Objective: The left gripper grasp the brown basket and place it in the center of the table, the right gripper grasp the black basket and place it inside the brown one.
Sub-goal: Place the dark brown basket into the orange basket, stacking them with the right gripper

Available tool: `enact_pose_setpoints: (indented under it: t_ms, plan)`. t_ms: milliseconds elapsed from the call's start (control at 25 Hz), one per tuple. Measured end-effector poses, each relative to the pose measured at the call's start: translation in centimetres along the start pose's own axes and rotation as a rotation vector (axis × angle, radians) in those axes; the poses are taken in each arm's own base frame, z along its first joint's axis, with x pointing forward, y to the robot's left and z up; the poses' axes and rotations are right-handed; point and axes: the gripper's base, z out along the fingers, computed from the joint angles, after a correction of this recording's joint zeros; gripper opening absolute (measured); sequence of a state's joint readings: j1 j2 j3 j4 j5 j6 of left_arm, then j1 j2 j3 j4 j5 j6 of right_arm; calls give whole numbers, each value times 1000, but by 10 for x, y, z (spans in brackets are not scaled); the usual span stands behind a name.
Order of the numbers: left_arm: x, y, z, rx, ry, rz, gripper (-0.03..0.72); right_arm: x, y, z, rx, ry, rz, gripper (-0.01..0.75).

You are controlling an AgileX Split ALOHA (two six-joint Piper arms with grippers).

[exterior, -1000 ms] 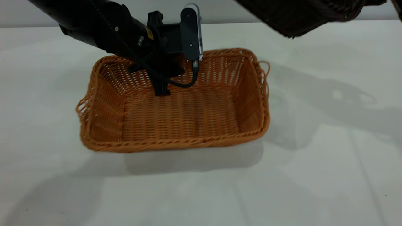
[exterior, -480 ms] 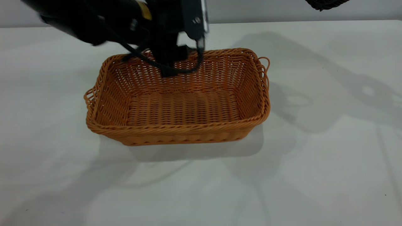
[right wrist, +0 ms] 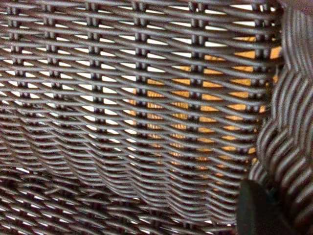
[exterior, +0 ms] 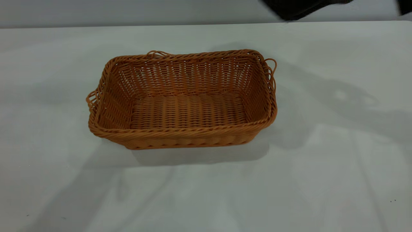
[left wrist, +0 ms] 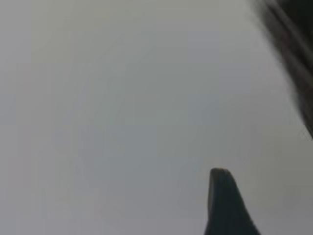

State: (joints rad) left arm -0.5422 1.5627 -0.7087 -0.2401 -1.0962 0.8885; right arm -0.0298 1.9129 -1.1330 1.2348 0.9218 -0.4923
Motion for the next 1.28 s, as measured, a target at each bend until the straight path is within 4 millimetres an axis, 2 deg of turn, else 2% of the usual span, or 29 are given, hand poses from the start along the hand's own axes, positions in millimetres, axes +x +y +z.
enact_pose_setpoints:
  t_ms: [80,240,480,680,960,1120,1280]
  plan:
    - [-11,16,-4,-78,-41,-112,364,10,6,13,36,36,-55,90]
    - [-18,26,-7,-113,-67,-301,358,25,14,36,125,104,-136,90]
    - [-49,40,17,14,-1,-511,358,38,22,78,264,190,-238,90]
    - [-79,49,37,228,158,-543,357,39,14,104,350,197,-254,90]
    - [-113,62,38,482,340,-499,357,43,13,126,433,232,-355,90]
    - [-121,65,32,576,421,-480,357,44,7,133,495,249,-389,90]
    - [-120,64,28,625,473,-468,357,46,3,139,518,253,-381,90]
